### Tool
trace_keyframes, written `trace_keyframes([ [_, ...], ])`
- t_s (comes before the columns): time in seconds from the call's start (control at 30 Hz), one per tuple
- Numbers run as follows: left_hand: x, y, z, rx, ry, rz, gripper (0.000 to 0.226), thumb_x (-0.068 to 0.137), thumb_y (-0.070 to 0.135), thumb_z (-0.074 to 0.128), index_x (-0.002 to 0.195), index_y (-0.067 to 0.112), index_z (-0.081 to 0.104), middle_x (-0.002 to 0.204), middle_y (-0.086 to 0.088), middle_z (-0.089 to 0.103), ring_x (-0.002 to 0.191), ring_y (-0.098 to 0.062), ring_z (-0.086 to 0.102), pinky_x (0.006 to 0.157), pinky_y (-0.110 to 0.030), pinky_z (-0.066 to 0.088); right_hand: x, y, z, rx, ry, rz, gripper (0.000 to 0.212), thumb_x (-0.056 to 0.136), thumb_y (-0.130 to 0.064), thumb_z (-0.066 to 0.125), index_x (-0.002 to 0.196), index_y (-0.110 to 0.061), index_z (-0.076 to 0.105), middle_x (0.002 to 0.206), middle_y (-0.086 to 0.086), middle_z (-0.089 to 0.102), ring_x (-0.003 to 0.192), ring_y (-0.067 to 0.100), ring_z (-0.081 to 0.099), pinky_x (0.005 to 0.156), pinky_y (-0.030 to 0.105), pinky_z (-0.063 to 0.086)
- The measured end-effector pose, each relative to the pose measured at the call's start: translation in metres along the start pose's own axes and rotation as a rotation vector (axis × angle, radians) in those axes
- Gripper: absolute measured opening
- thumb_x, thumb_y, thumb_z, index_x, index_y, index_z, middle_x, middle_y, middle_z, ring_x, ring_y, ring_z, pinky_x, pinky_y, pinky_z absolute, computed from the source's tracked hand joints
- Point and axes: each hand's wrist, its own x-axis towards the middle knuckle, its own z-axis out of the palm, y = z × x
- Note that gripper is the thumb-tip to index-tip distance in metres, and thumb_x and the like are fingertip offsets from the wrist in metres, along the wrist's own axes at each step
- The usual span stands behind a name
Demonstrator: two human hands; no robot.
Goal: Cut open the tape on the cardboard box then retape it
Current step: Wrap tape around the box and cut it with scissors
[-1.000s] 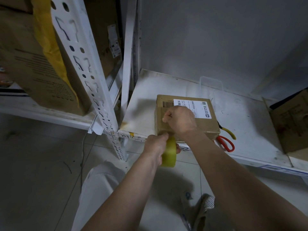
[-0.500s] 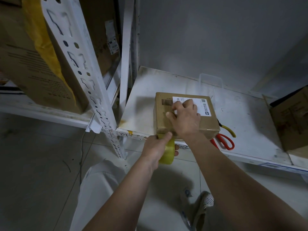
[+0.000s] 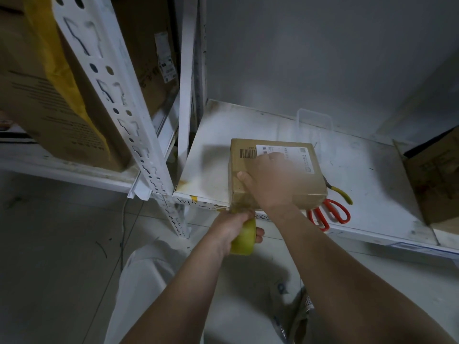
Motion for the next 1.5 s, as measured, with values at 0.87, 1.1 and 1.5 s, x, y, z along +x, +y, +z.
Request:
trace_keyframes([
  [0.87, 0.017, -0.019, -0.009, -0.069, 0.018, -0.041, 0.038, 0.09, 0.025, 0.062, 0.112, -0.005, 0.055, 0.067, -0.02, 0.07, 0.053, -0.028, 0.067, 0.065, -0.04, 0.058, -0.006, 0.018, -0.001, -0.178, -0.044, -0.266, 0.109, 0.052, -0.088, 0.052, 0.136, -0.021, 0.035, 0.147, 0.009, 0.029, 0.132, 0.029, 0.026, 0.104, 0.045, 0.025],
  [1.1, 0.014, -0.017, -0.002, -0.082, 0.224, 0.118, 0.045, 0.083, 0.013, 0.071, 0.115, 0.006, 0.041, 0.107, -0.021, 0.062, 0.047, -0.029, 0.065, 0.051, -0.043, 0.057, -0.006, 0.027, -0.01, -0.105, -0.165, -0.333, 0.094, 0.064, -0.065, 0.069, 0.141, -0.028, 0.028, 0.155, 0.002, 0.014, 0.141, 0.025, 0.01, 0.113, 0.042, 0.014],
  [1.5, 0.003, -0.014, 0.013, -0.152, 0.236, 0.153, 0.038, 0.08, -0.006, 0.066, 0.11, 0.01, 0.046, 0.09, -0.023, 0.064, 0.041, -0.025, 0.062, 0.054, -0.031, 0.05, -0.04, 0.091, -0.01, 0.405, 0.356, 0.427, 0.026, 0.09, -0.017, 0.051, 0.114, -0.009, 0.058, 0.121, 0.011, 0.05, 0.113, 0.028, 0.046, 0.092, 0.041, 0.043],
])
